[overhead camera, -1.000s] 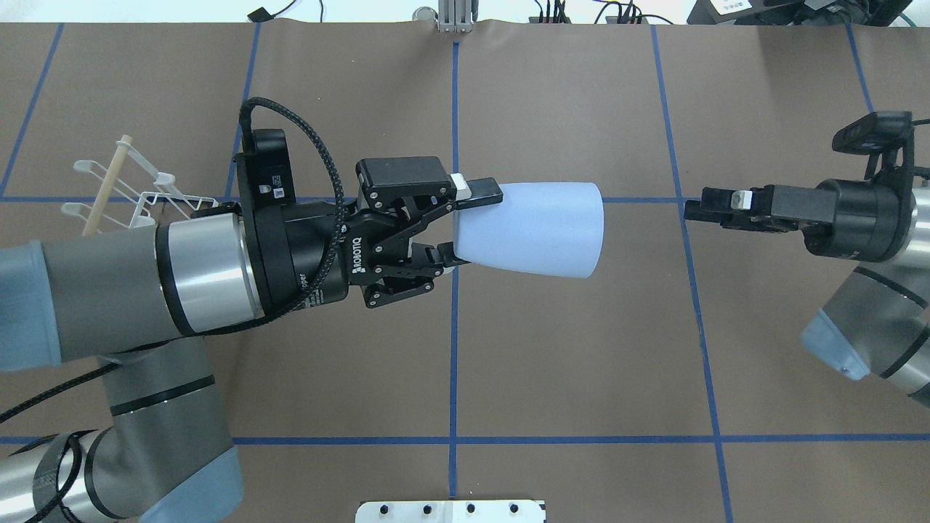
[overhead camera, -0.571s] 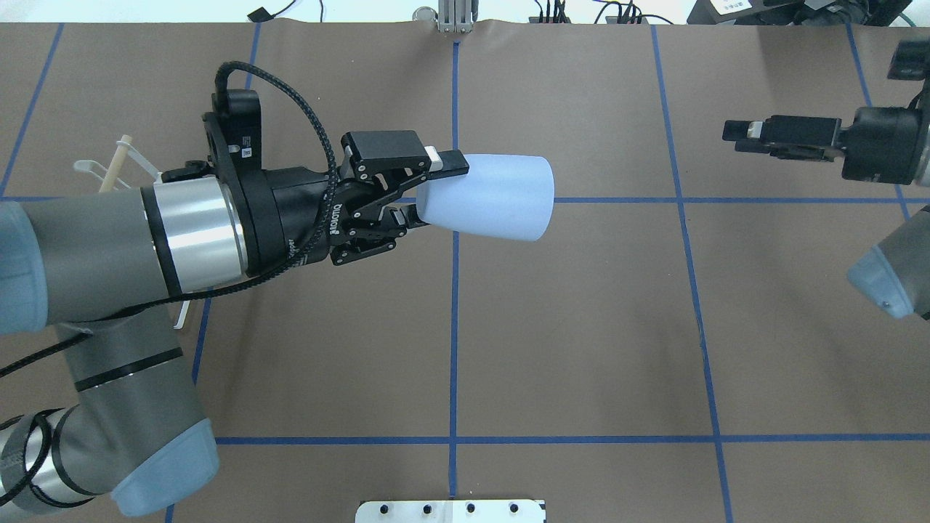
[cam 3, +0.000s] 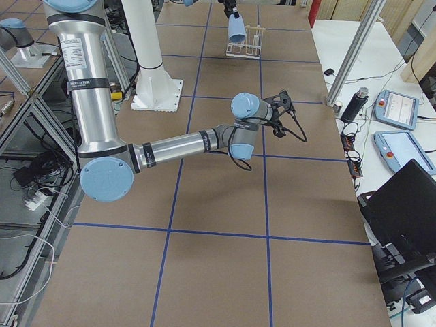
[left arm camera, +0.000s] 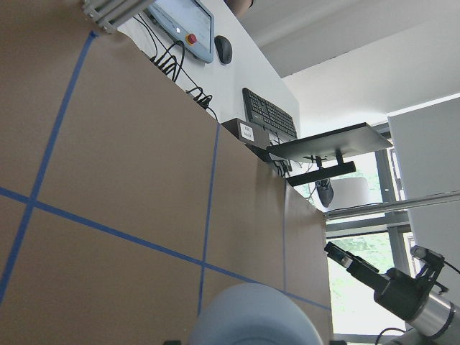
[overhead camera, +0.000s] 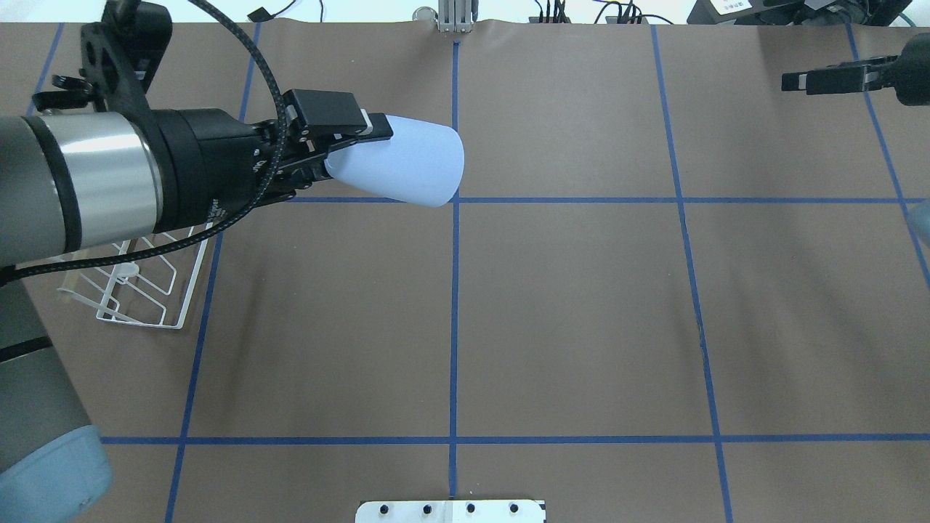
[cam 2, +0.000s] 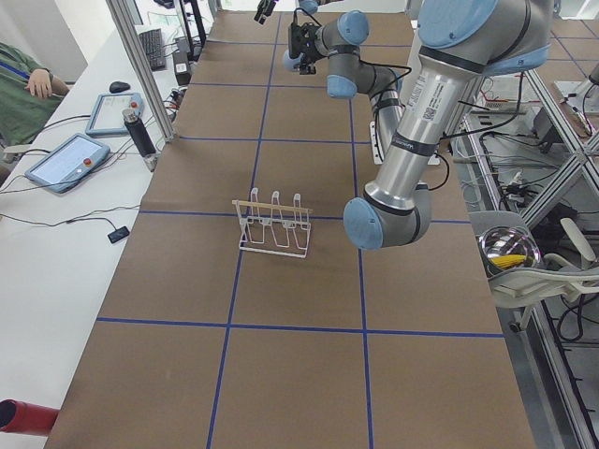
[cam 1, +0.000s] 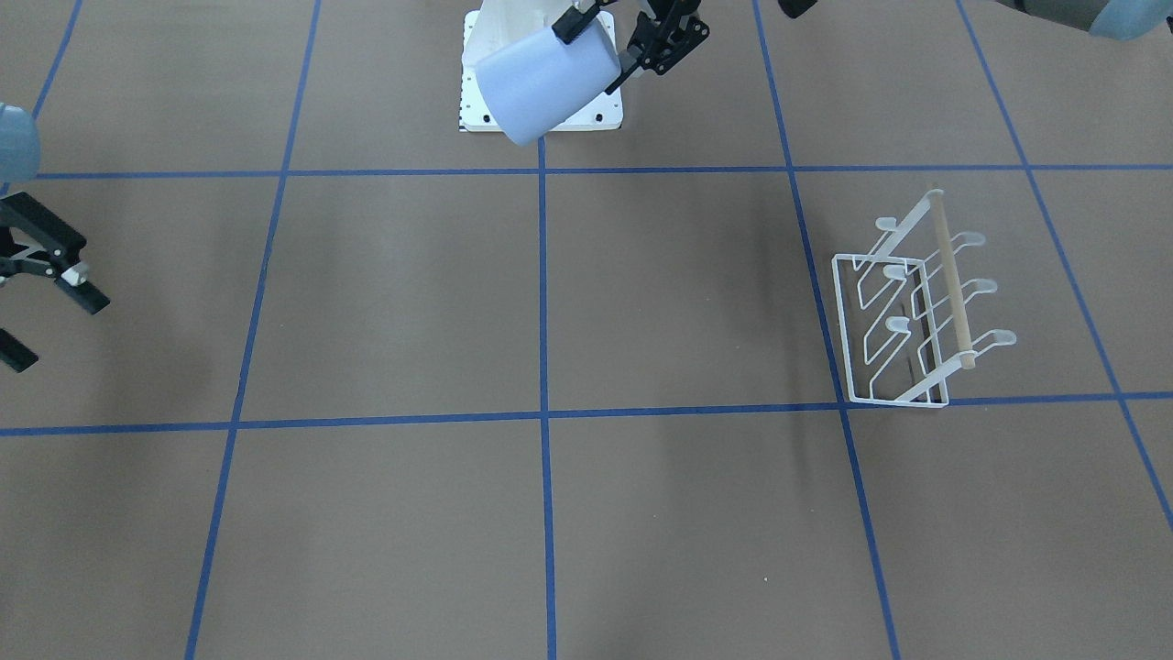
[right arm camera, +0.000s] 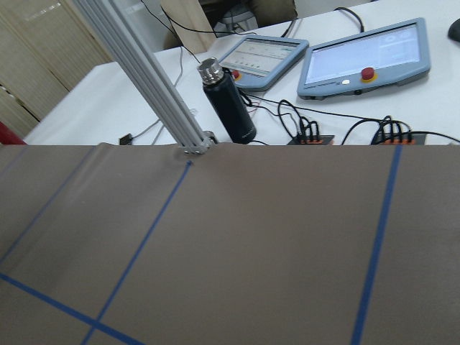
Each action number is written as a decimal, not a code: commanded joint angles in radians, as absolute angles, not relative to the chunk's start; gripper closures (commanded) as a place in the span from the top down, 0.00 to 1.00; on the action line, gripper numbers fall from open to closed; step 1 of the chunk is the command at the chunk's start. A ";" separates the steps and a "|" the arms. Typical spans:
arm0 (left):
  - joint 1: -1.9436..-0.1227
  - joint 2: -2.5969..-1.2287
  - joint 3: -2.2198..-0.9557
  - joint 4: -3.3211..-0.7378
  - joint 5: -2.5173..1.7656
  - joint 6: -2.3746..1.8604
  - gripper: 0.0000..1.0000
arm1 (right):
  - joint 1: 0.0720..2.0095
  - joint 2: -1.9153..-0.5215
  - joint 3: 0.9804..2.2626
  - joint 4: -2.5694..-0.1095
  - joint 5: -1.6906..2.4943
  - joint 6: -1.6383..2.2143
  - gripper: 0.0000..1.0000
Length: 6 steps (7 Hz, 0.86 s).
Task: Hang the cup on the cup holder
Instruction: 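Carry the cup with the left gripper toward the rack while the right gripper withdraws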
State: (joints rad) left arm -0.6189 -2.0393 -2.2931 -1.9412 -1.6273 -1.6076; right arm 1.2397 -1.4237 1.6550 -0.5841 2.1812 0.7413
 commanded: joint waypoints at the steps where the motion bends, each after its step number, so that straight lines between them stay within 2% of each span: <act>1: -0.675 -2.031 -2.338 -1.740 -1.634 -1.497 0.00 | 1.292 -1.430 1.655 -0.823 2.191 0.520 1.00; 4: -0.738 -2.029 -2.361 -1.453 -1.637 -1.228 0.00 | 1.324 -1.463 1.640 -1.021 2.177 0.270 1.00; 6: -0.794 -2.011 -2.365 -1.355 -1.658 -1.099 0.00 | 1.331 -1.471 1.640 -1.179 2.207 0.230 1.00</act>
State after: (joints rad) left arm -0.7669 -2.0237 -2.3606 -1.4281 -1.6426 -1.1899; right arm 1.3272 -1.4674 1.6409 -1.0799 2.1898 0.2593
